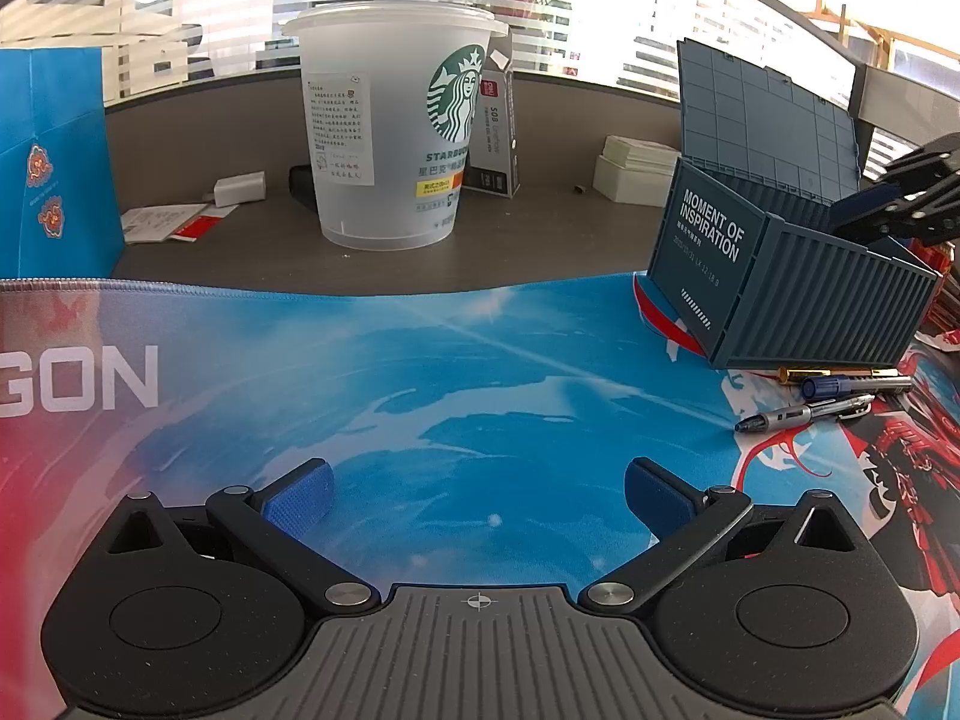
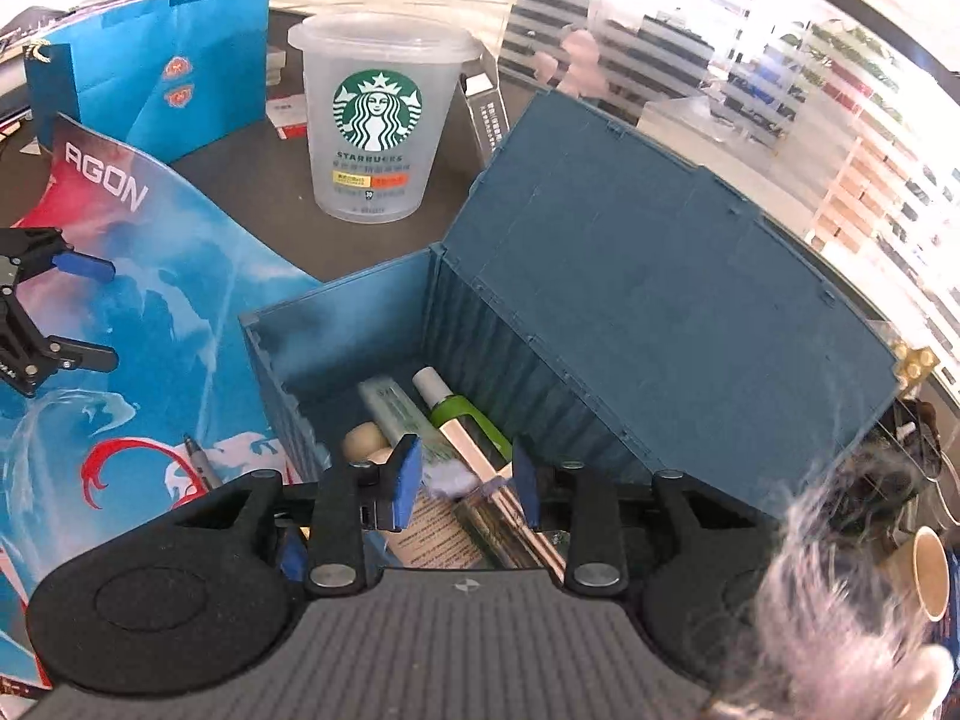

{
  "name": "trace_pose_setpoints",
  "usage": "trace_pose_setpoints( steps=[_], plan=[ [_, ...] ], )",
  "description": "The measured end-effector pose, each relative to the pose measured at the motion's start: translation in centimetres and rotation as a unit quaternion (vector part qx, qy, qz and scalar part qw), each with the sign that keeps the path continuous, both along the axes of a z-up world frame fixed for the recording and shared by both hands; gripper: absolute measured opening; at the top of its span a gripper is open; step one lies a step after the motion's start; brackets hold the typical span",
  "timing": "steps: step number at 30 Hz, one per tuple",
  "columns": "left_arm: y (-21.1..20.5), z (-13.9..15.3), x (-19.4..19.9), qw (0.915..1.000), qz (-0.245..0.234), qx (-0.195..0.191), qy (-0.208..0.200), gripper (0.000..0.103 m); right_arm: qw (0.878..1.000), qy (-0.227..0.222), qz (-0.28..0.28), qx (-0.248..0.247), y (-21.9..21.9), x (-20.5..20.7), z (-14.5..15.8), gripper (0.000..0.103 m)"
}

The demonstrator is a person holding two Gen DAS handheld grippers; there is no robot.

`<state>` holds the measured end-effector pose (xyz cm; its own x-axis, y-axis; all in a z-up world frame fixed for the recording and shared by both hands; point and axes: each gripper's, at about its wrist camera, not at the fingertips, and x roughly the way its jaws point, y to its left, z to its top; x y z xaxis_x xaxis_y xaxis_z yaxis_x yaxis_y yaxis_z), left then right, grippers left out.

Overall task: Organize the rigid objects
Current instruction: 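Carry the lighter into the teal box and open the right tool, then move the right tool back to the black pen beside the box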

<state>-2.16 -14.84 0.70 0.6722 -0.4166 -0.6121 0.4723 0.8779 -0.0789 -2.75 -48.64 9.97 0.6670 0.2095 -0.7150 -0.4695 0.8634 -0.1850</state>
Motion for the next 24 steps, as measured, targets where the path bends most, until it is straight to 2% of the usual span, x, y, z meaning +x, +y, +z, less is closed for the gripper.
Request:
trace_pose_setpoints(
  steps=[3, 6, 7, 9, 10, 11, 14, 17, 22, 24],
  plan=[
    [0.0, 0.0, 0.0, 1.0, 0.0, 0.0, 0.0, 0.103, 1.0, -0.01, 0.012, 0.025, -0.3, -1.7, 0.5, 0.032],
    [0.0, 0.0, 0.0, 1.0, 0.0, 0.0, 0.0, 0.103, 0.997, -0.013, 0.027, 0.067, -0.6, -3.9, 0.7, 0.039],
    [0.0, 0.0, 0.0, 1.0, 0.0, 0.0, 0.0, 0.103, 0.996, -0.015, 0.04, 0.082, -0.6, -4.8, 0.6, 0.043],
    [0.0, 0.0, 0.0, 1.0, 0.0, 0.0, 0.0, 0.103, 0.991, -0.011, 0.081, 0.103, -0.4, -6.6, 0.0, 0.058],
    [0.0, 0.0, 0.0, 1.0, 0.0, 0.001, 0.0, 0.103, 0.99, -0.004, 0.099, 0.103, -0.2, -7.3, -0.5, 0.071],
    [0.0, 0.0, 0.0, 1.0, 0.0, 0.001, 0.0, 0.103, 0.99, 0.006, 0.107, 0.091, 0.1, -7.7, -1.3, 0.075],
    [0.0, 0.0, 0.0, 1.0, 0.0, 0.0, 0.0, 0.103, 0.993, 0.035, 0.096, 0.061, 0.4, -7.8, -3.6, 0.073],
    [0.0, 0.0, 0.0, 1.0, 0.0, 0.0, 0.0, 0.103, 0.993, 0.055, 0.071, 0.071, -0.2, -7.4, -5.5, 0.073],
    [0.1, 0.0, 0.0, 1.0, 0.0, 0.001, 0.0, 0.103, 0.987, 0.03, 0.099, 0.125, 0.7, -7.9, -5.9, 0.073],
    [0.0, 0.0, 0.0, 1.0, 0.0, 0.001, 0.0, 0.103, 0.985, 0.023, 0.118, 0.122, 2.0, -7.7, -5.9, 0.072]
  ],
)
